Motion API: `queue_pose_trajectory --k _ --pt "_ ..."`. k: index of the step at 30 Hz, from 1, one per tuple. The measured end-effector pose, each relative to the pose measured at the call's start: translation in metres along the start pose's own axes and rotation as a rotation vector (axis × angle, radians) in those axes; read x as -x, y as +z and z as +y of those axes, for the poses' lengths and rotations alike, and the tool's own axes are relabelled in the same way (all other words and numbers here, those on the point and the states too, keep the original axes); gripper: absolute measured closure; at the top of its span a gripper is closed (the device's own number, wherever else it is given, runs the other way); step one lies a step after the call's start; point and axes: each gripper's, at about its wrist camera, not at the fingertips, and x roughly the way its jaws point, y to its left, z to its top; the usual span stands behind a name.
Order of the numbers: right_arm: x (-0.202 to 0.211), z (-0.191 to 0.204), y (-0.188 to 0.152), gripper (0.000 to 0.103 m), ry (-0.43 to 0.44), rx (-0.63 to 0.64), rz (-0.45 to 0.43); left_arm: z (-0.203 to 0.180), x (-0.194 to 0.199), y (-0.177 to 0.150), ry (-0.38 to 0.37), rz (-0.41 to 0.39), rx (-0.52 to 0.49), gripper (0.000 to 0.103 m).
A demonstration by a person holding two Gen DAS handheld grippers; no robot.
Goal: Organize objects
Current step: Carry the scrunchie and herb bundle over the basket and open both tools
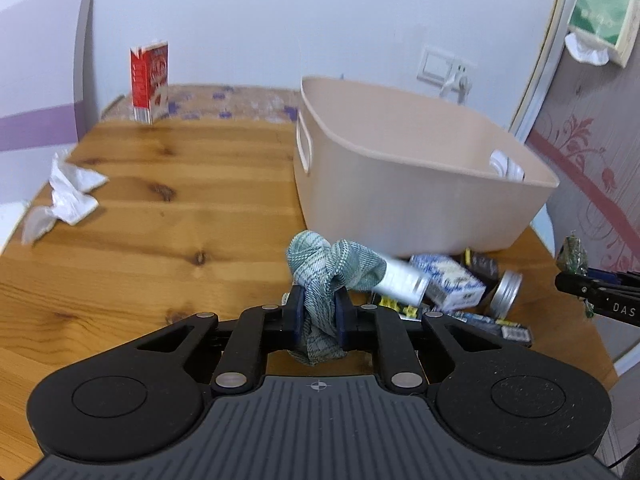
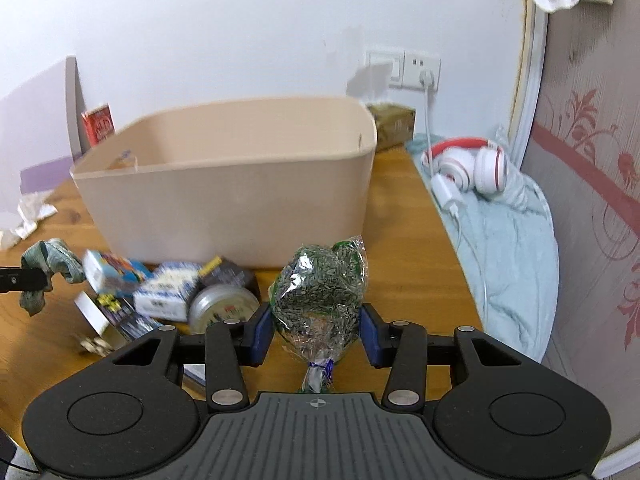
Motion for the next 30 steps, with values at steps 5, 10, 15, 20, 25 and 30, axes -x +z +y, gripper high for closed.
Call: queue_pose_trajectory --k 5,10,15,20,25,30 --pt "0.016 0.001 0.017 0.060 0.009 0.002 -0.067 -0.001 0.021 0.015 -0.004 -0.069 0.002 0.088" --pt "0.027 -0.001 0.039 0.060 0.014 0.014 -0.130 -0.009 0.030 0.037 -0.005 -0.132 -0.018 0.088" --pt "0.030 -0.005 0.064 0.060 0.020 0.018 -0.181 -0.017 0.025 0.063 0.000 -0.181 -0.033 0.088" --pt "0.025 -0.003 0.091 0.060 0.013 0.048 -0.218 -0.030 0.007 0.093 0.005 -0.209 -0.076 0.088" --pt "0.010 -0.002 0.114 0.060 0.019 0.061 -0.231 -0.039 -0.029 0.116 -0.004 -0.176 -0.084 0.088" --pt "-0.016 0.003 0.127 0.059 0.027 0.081 -0.191 -0.053 -0.062 0.130 -0.014 -0.142 -0.119 0.088"
